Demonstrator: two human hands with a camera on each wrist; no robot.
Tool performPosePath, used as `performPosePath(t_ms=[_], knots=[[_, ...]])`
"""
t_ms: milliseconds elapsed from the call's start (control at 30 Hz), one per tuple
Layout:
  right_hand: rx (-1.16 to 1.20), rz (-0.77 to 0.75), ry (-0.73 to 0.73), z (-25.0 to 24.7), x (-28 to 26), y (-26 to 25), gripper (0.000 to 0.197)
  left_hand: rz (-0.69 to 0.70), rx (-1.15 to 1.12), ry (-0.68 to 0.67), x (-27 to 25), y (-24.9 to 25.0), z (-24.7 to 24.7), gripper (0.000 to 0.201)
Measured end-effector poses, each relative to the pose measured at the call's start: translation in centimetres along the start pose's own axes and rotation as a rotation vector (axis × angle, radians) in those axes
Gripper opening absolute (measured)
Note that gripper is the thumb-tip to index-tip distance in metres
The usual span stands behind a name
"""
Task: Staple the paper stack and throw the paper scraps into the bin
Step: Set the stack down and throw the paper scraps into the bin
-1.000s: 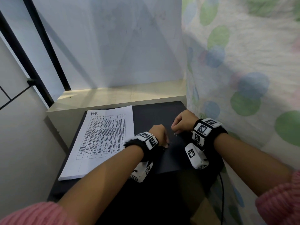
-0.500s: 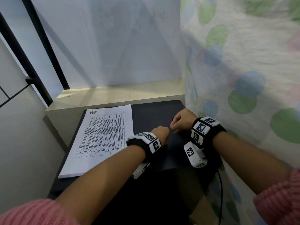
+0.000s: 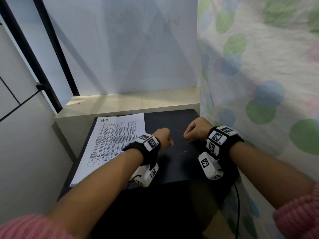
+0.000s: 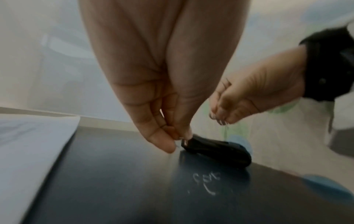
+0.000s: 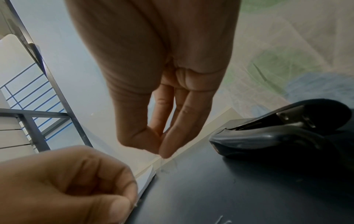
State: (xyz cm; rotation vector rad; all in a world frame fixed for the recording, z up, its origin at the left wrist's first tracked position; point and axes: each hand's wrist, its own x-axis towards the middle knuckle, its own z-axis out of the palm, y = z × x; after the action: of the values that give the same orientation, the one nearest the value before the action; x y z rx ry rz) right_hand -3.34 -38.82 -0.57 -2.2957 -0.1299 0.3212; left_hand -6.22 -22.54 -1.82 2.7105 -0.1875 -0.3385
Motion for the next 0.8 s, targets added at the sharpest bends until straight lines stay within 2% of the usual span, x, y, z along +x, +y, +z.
performPosePath(t_ms=[133, 300, 433, 533, 800], knots=[[0.049, -0.010, -0.023, 1.3, -1.0, -1.8, 0.020, 0.044, -0.078, 0.074, -3.1, -2.3, -3.2, 0.021], [0.150, -0.075, -0.125, 5.7, -3.8, -4.9, 0.008, -0.022, -0.197, 0.182, -8.6, -7.1, -6.4, 0.018], [0.317, -0.081, -0.204, 11.5, -5.6, -7.4, 0.007, -0.072, -0.215, 0.281, -14.1, -12.1, -8.3, 0.018], [0.403, -0.122, -0.295, 16.1, -7.0, -10.1, 0.012, -0.122, -0.231, 0.326, -18.5, -15.9, -9.1, 0.010], [0.445, -0.203, -0.539, 29.4, -11.1, -17.1, 0.023, -0.339, -0.295, 0.396, -29.3, -25.2, -7.1, 0.020]])
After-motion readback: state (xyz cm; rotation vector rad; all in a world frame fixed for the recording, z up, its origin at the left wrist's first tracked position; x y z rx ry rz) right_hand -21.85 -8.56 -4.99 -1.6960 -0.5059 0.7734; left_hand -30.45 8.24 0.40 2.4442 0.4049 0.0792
